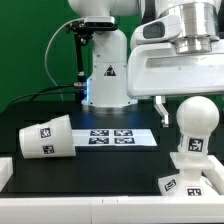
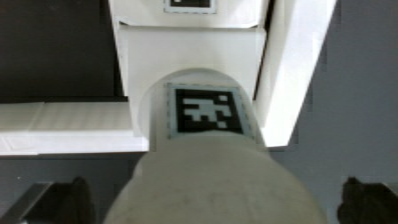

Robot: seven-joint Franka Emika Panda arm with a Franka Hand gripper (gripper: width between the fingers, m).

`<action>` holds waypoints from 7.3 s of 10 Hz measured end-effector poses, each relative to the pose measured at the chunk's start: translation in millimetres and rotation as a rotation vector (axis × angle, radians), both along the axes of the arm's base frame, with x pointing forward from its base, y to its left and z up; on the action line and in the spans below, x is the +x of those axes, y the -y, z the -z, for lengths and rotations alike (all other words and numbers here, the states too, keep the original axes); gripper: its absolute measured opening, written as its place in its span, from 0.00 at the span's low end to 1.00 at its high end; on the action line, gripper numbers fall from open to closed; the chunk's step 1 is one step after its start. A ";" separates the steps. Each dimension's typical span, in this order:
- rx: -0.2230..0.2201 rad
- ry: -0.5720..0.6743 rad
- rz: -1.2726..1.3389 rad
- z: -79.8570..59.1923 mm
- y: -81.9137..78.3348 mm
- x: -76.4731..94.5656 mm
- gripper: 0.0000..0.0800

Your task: Assemble lamp

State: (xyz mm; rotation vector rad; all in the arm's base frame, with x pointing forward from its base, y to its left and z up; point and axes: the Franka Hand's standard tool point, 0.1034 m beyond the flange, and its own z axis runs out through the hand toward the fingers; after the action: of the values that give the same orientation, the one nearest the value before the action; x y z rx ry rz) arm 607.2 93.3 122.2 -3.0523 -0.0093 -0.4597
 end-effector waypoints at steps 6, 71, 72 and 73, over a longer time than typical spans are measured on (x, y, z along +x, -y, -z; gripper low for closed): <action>0.025 -0.302 0.018 -1.8 1.2 14.7 0.87; 0.329 -0.251 1.346 7.6 1.2 20.8 0.72; 0.356 -0.255 1.419 8.4 -2.1 18.5 0.72; 0.356 -0.258 1.423 9.2 -2.9 18.3 0.80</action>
Offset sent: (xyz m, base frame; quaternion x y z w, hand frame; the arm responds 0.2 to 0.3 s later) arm 0.0192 0.0038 -0.0032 0.0062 -0.2011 0.0283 0.9791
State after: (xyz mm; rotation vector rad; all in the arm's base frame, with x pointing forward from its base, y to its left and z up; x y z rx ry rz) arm 625.5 96.2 113.0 -2.2126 1.9849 -0.0347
